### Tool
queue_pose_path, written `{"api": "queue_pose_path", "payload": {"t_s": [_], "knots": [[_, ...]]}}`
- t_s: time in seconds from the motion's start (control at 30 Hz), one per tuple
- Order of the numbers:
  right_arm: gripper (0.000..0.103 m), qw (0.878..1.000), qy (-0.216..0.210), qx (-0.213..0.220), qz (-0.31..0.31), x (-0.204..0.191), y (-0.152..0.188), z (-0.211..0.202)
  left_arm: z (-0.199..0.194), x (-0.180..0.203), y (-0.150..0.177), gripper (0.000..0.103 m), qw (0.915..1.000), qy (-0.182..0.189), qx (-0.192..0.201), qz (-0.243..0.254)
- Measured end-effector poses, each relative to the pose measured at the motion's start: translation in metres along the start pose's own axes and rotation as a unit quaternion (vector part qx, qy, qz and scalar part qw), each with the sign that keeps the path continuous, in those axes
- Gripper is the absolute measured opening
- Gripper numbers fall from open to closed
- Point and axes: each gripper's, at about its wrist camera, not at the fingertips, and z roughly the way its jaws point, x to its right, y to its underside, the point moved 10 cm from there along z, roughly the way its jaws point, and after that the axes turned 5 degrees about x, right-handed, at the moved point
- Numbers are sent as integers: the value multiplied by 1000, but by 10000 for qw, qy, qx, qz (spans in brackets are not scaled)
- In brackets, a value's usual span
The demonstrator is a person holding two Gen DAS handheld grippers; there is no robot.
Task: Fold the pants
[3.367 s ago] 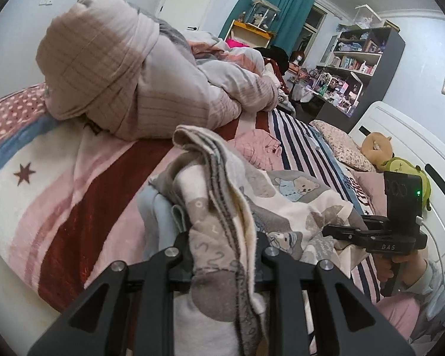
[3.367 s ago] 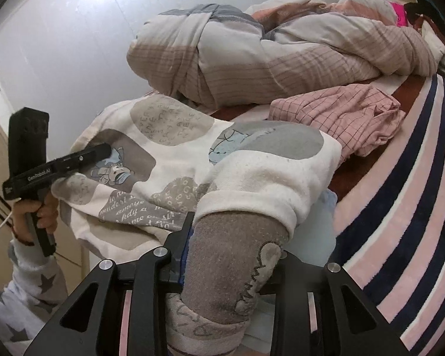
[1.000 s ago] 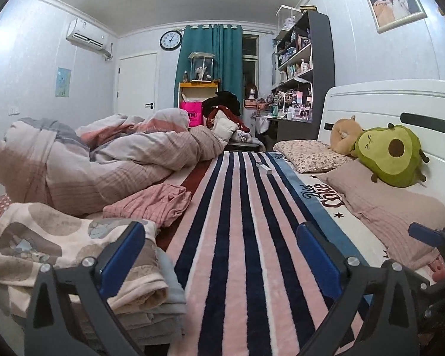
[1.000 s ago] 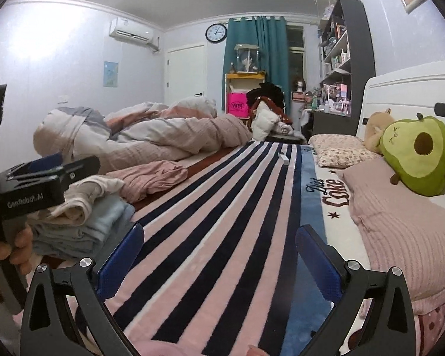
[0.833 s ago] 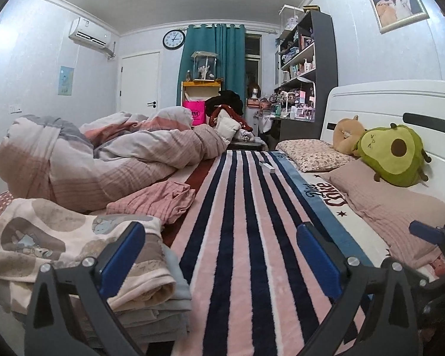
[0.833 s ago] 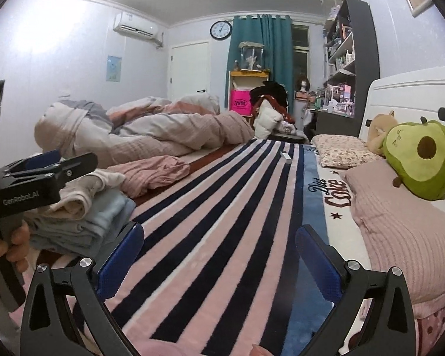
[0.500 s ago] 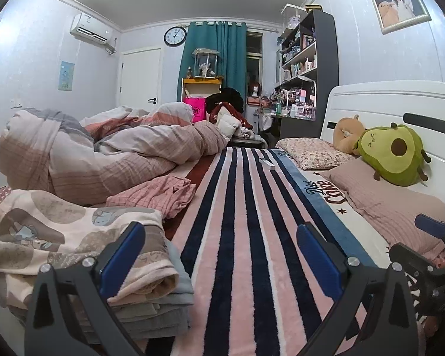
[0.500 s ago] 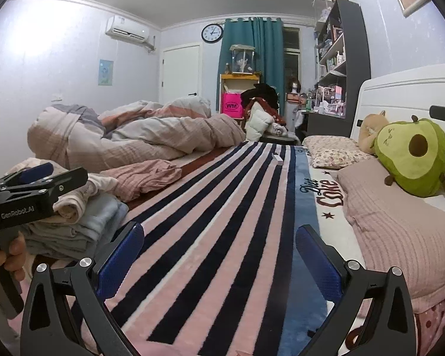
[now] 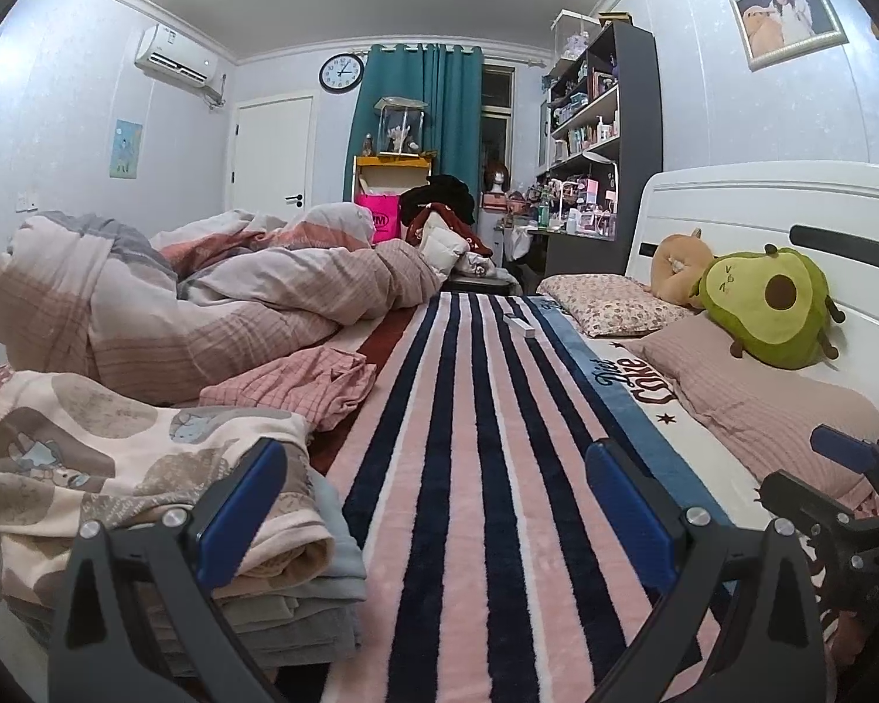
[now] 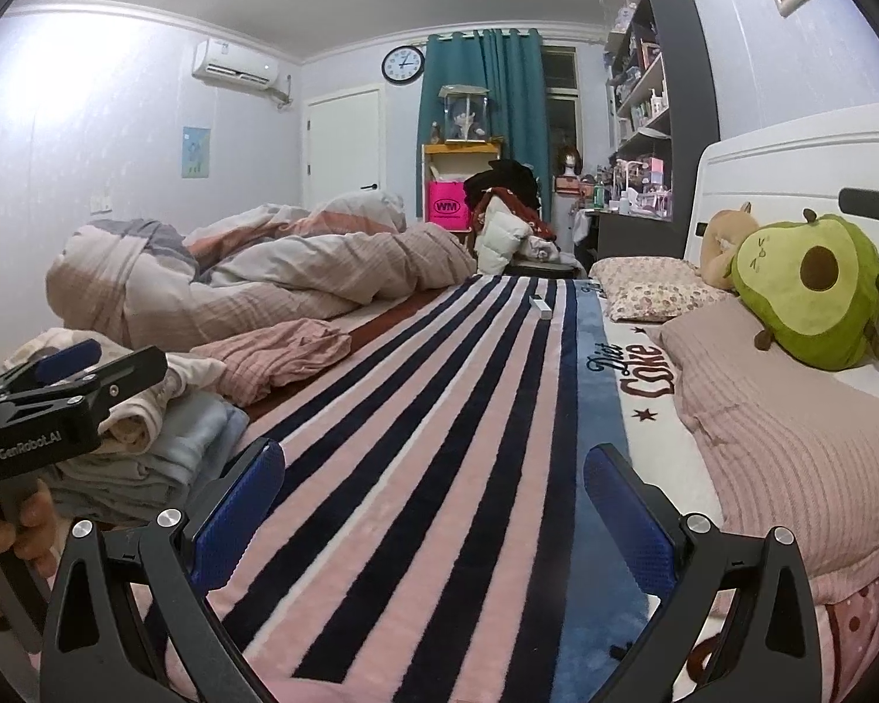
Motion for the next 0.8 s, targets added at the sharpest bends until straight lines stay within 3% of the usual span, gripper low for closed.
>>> {"api": "queue_pose_path", "payload": {"t_s": [0.8], "knots": [[102, 10000, 11, 8, 32, 7, -1, -3, -8, 0, 3, 101, 10000, 41, -21, -37]]}}
